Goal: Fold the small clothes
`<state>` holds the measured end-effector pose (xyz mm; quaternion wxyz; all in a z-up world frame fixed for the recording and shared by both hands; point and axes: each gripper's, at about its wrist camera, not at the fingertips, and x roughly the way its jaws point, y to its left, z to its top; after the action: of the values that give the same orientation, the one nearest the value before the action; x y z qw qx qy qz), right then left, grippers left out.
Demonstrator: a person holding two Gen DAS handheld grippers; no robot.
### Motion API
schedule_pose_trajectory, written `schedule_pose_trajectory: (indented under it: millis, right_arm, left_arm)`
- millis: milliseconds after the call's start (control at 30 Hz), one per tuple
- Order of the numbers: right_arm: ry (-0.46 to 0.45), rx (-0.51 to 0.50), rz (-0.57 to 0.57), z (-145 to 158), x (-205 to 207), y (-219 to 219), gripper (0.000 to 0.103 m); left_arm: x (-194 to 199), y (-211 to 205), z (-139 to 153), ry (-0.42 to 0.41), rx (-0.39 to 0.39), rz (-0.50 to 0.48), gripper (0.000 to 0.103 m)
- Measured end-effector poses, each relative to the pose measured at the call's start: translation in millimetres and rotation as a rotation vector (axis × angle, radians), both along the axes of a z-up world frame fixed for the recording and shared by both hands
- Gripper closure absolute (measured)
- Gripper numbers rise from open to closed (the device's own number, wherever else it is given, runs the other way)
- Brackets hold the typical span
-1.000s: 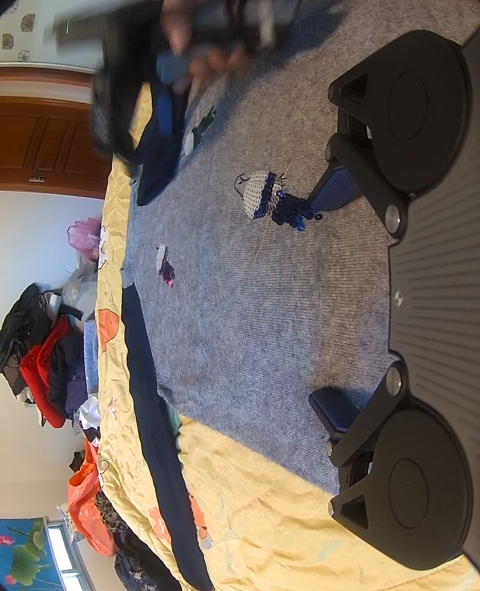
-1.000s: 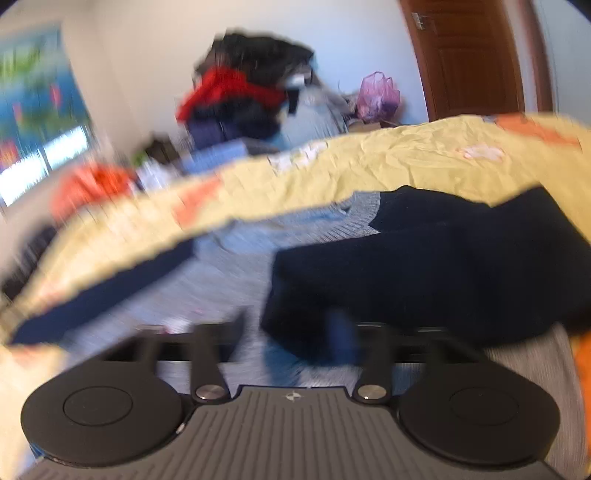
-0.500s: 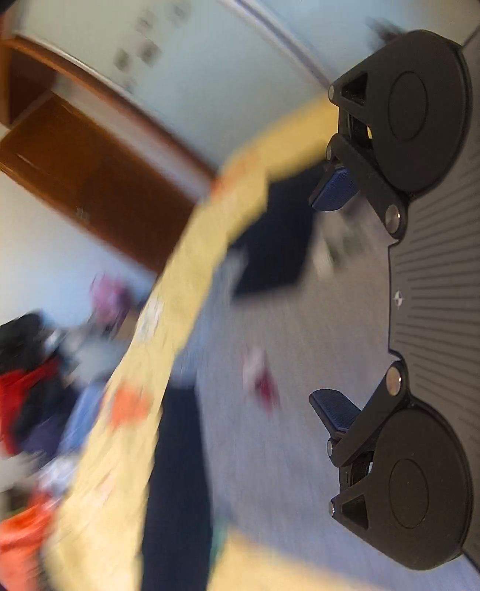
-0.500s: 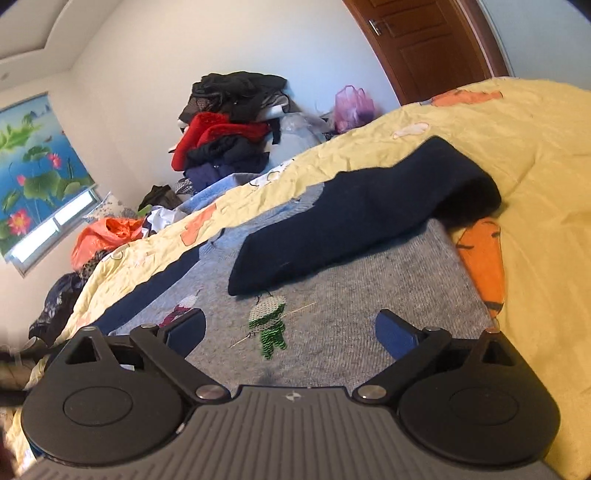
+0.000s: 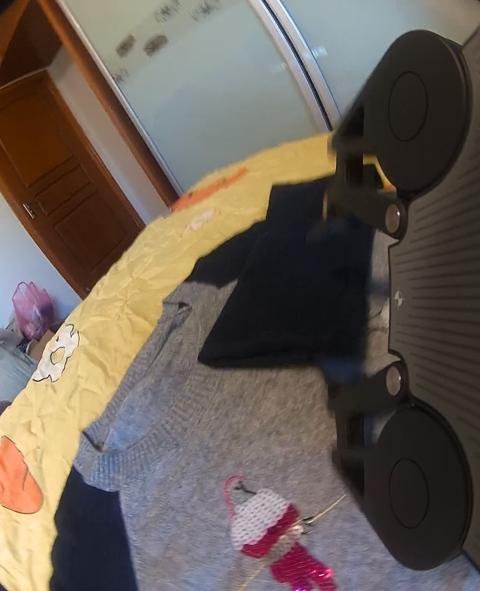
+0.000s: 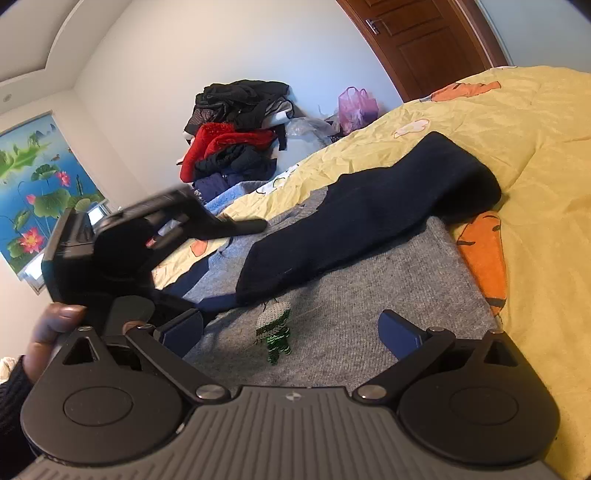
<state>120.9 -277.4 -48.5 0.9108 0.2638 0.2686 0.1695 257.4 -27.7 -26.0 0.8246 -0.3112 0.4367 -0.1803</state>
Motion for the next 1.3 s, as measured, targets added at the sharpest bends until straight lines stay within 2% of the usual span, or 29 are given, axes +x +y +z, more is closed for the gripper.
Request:
schedule_pose_trajectory:
  millis: [100,167,300,400,500,700,867,1000,1033,1100,1200,1233,1300]
  right_arm:
    - [-0.001,0.003,0.001,0.3,-0.3,0.2,0.001]
    - [-0.001,0.003,0.000,0.4,-0.5,0.2,0.001]
    - [-0.002,0.004,0.001,0.8,-0.9,0.3,0.001]
    - [-0.002,0.004,0.001,0.8,-1.0,0.1,0.001]
    - [-0.002,0.003,0.001,0.8,-1.1,0.0,0.001]
    - [-0.002,0.008,0.000,1.2,-1.0,-0.5,0.001]
    - [-0.002,0.005,0.001,1.3,-1.2,-0.6,0.001]
    - [0.001,-0.011,0.004,2.1,-0.8,0.7,0.001]
    - [0.005,-0.030,0.007,3.8,-0.4,2.5,0.002]
    - [0.013,-0.120,0.013,18.1,4.9,9.5,0.005]
    - [-0.131,-0.130,-0.006,55.8,24.1,9.2,0.000]
    - [-0.142,-0.151,-0.015,65.4,39.1,10.5,0.001]
    - [-0.079,-0.241,-0.013,71.9,82.2,17.6,0.001]
  left_arm:
    - [7.7,-6.0,-6.1,0.018,0.056,-0.006,0.092]
    - [9.5,-10.2,-3.2,-0.013,0.102,-0.017,0.095]
    - [5.0,-19.7,20.4,-0.123,0.216,-0.037,0.096]
    - [-4.9,-8.4,42.0,-0.211,0.227,-0.034,0.096]
    - [-12.7,17.7,50.9,-0.254,0.255,0.019,0.096]
    - [-22.0,82.0,29.1,-0.181,0.281,0.153,0.096]
    - [-27.7,95.5,-3.8,-0.128,0.318,0.163,0.096]
    - [-39.1,91.0,-15.8,-0.248,0.355,0.180,0.096]
    - [-41.3,89.8,-15.7,-0.255,0.363,0.182,0.096]
    - [-41.1,90.7,-16.5,-0.252,0.344,0.181,0.096]
    - [-37.8,97.2,-18.9,-0.237,0.283,0.190,0.095]
    - [-37.9,99.3,-19.6,-0.235,0.269,0.194,0.095]
    - [-37.6,103.1,-21.5,-0.229,0.237,0.202,0.094]
